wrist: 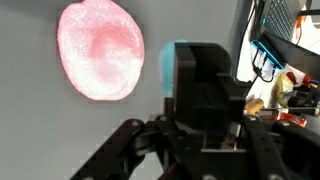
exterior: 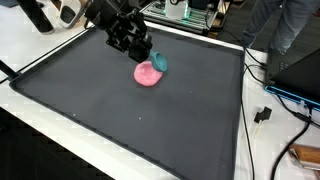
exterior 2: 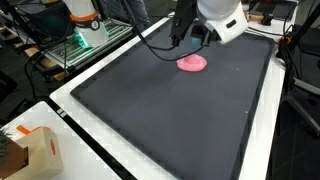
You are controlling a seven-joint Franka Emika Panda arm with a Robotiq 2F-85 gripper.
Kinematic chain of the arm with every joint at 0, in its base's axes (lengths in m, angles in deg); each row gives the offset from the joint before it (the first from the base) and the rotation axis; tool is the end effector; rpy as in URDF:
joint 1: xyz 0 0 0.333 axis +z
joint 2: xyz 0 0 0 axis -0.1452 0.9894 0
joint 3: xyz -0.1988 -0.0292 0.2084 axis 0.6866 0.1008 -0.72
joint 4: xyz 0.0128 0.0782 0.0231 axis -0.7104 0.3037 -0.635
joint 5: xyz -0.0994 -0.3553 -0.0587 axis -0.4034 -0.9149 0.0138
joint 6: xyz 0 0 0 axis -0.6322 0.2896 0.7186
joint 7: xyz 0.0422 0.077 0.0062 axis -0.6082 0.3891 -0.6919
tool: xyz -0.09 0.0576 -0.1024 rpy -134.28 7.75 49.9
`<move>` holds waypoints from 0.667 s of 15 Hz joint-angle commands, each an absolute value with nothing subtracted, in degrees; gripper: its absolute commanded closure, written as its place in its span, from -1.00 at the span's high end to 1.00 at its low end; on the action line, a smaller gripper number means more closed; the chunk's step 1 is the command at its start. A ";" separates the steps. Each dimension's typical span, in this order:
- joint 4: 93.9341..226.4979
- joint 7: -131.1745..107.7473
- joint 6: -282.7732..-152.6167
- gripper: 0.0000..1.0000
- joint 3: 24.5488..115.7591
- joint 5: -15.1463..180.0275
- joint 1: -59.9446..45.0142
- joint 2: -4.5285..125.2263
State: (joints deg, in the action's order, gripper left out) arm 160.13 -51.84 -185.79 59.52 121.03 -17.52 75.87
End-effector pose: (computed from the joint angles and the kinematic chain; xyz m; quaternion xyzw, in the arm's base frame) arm 0.6149 0.0405 0.2535 -0.9223 -0.1438 0.0672 0.3523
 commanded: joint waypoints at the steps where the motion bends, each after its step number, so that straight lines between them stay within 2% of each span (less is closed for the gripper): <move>1: 161.17 -53.96 -185.17 -0.50 59.22 123.47 -18.53 76.05; 10: 161.47 -52.90 -184.93 -0.50 59.73 123.22 -18.20 76.51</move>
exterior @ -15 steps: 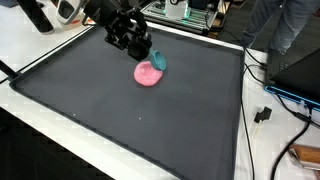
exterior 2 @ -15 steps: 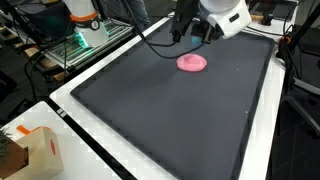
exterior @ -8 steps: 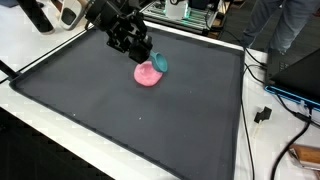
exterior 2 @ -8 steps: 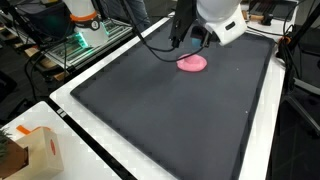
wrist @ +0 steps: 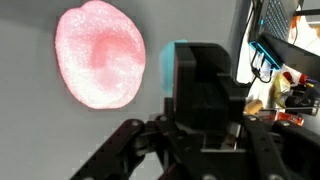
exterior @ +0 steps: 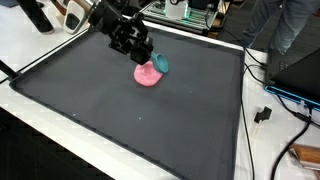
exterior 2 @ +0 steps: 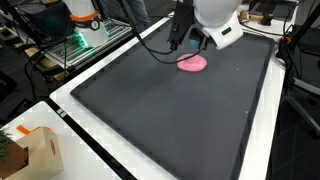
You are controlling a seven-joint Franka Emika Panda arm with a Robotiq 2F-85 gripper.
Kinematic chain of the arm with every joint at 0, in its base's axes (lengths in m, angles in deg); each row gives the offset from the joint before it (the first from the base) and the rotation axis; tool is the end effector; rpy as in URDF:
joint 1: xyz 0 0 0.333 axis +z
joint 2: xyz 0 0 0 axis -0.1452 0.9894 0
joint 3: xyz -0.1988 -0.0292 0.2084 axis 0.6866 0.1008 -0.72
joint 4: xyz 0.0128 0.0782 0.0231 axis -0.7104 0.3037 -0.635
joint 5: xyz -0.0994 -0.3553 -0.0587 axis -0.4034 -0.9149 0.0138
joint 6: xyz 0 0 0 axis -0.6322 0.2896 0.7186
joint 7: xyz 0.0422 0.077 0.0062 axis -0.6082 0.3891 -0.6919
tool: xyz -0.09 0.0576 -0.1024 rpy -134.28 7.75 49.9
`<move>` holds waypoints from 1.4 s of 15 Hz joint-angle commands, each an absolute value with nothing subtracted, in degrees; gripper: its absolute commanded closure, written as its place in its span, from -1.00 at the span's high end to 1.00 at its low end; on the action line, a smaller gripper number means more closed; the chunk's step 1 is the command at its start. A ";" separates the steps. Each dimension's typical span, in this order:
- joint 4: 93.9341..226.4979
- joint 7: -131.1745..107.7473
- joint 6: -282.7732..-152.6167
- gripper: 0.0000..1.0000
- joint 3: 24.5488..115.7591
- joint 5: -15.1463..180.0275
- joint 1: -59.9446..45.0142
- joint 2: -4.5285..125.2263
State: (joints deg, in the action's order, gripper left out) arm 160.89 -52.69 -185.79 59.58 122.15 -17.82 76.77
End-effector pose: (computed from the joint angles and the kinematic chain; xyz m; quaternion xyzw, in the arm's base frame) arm 0.6109 0.0393 0.2403 -0.9181 -0.1386 0.0733 0.3641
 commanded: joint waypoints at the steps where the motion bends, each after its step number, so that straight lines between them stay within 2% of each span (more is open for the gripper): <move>1: 161.47 -52.61 -184.88 -0.50 59.81 123.03 -18.10 76.45; 21: 162.56 -41.78 -186.60 -0.50 61.53 115.49 -14.89 69.02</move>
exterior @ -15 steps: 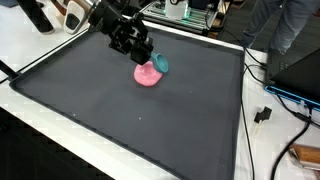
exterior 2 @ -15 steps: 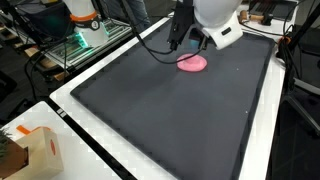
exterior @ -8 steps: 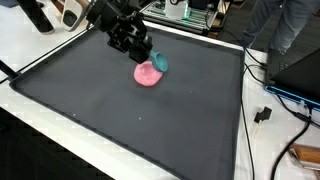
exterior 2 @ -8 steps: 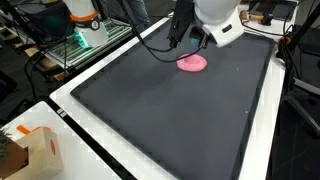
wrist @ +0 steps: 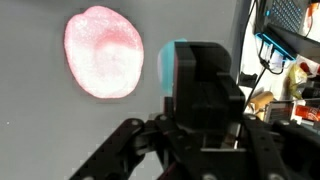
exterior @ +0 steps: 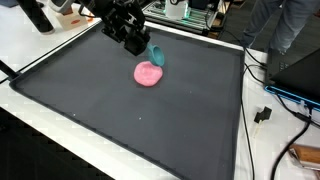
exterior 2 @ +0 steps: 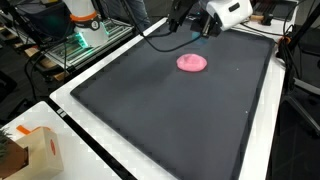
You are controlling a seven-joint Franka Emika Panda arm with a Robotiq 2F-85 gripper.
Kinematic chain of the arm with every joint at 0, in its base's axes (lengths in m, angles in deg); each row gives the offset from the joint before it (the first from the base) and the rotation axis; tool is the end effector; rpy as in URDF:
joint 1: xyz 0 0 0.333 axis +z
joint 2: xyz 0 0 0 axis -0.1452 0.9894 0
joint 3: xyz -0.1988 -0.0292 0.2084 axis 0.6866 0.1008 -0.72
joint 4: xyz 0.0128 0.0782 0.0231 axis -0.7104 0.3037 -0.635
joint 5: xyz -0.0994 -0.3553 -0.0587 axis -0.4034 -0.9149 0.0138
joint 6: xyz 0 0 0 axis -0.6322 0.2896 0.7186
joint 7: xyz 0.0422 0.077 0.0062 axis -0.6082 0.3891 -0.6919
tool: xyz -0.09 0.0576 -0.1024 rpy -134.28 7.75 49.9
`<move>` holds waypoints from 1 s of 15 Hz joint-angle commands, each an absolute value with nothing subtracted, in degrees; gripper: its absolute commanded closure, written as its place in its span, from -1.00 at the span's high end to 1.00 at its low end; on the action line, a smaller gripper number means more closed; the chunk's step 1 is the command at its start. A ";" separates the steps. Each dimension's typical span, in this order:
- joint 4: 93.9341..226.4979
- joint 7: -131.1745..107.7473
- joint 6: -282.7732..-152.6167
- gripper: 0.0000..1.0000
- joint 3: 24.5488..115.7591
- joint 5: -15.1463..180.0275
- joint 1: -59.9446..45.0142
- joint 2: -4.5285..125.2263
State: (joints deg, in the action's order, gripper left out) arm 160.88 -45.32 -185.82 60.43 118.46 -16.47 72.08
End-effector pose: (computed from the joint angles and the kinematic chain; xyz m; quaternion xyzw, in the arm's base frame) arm 0.6133 0.0383 0.2842 -0.9387 -0.1110 0.0711 0.3185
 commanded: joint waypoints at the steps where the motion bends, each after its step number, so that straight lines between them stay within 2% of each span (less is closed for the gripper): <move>1: 162.61 -40.18 -186.91 -0.50 61.64 114.03 -14.41 68.28; 15: 163.44 -20.22 -191.54 -0.50 62.43 94.15 -6.58 59.93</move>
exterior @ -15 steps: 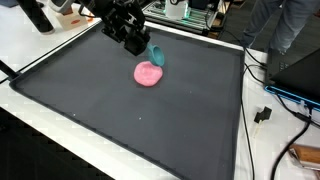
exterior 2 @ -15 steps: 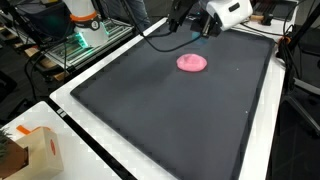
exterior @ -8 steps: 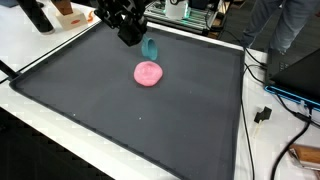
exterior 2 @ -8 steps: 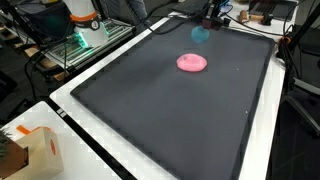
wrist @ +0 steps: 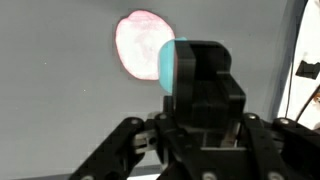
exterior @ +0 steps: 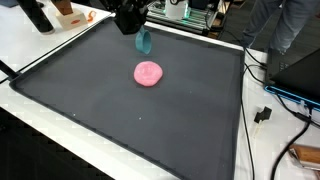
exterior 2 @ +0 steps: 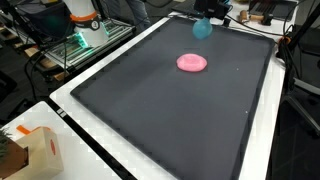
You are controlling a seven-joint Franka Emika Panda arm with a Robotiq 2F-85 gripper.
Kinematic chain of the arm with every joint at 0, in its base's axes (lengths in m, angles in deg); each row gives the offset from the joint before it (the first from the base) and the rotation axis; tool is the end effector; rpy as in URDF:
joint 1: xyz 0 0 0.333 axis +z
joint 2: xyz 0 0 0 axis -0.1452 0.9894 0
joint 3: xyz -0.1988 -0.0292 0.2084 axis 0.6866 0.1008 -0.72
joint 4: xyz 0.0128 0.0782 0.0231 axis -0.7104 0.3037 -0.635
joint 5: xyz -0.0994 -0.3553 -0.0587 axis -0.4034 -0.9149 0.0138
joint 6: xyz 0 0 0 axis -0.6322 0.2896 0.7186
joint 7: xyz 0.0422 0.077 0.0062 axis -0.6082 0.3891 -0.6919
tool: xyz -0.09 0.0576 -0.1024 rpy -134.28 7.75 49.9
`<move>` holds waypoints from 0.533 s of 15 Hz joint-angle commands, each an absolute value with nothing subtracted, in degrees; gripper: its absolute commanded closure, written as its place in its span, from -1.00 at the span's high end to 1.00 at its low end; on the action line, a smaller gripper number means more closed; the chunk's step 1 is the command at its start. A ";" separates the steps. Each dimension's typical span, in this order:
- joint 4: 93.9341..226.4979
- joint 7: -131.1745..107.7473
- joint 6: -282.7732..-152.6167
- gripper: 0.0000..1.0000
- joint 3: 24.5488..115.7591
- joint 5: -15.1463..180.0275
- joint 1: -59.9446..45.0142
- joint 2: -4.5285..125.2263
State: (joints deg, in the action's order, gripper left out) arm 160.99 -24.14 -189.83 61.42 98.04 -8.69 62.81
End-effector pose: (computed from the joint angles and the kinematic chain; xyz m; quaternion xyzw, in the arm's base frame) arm 0.6116 0.0694 0.3677 -0.9896 -0.0678 0.0431 0.1189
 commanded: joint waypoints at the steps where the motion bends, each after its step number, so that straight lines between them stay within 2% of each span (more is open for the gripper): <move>1: 163.45 -19.02 -191.64 -0.50 62.43 92.95 -6.10 59.55; 8: 163.63 -12.68 -191.09 -0.50 62.27 86.28 -3.64 57.35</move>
